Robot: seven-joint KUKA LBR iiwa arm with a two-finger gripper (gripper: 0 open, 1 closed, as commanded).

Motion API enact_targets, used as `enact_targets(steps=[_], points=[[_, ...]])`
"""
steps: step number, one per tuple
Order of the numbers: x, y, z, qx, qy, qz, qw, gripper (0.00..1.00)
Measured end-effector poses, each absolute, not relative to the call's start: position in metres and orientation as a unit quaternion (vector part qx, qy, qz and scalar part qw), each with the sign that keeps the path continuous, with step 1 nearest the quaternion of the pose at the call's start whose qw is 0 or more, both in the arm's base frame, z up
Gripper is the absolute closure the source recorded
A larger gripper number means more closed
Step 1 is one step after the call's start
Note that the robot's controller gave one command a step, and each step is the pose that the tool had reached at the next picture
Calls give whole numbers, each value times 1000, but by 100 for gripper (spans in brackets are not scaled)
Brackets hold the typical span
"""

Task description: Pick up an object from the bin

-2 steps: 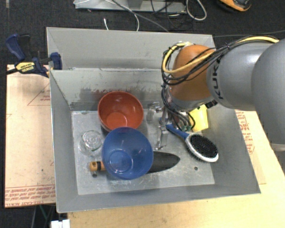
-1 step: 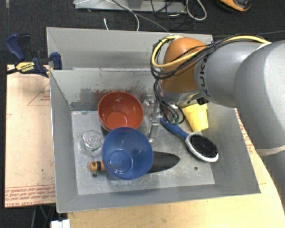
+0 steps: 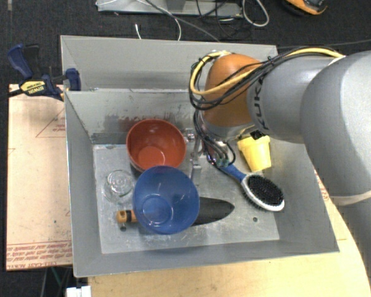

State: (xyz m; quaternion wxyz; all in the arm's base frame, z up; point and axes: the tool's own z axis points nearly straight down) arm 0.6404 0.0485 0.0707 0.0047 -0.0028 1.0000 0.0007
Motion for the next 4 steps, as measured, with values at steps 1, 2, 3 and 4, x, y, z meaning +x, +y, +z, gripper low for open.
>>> enact_targets(steps=[1,2,3,4], points=[[632,77,71,32,999,2,5,0],[631,78,71,39,999,3,5,0],[633,78,92,-21,1000,1,0,0],[611,131,181,-45,999,4,6,0]])
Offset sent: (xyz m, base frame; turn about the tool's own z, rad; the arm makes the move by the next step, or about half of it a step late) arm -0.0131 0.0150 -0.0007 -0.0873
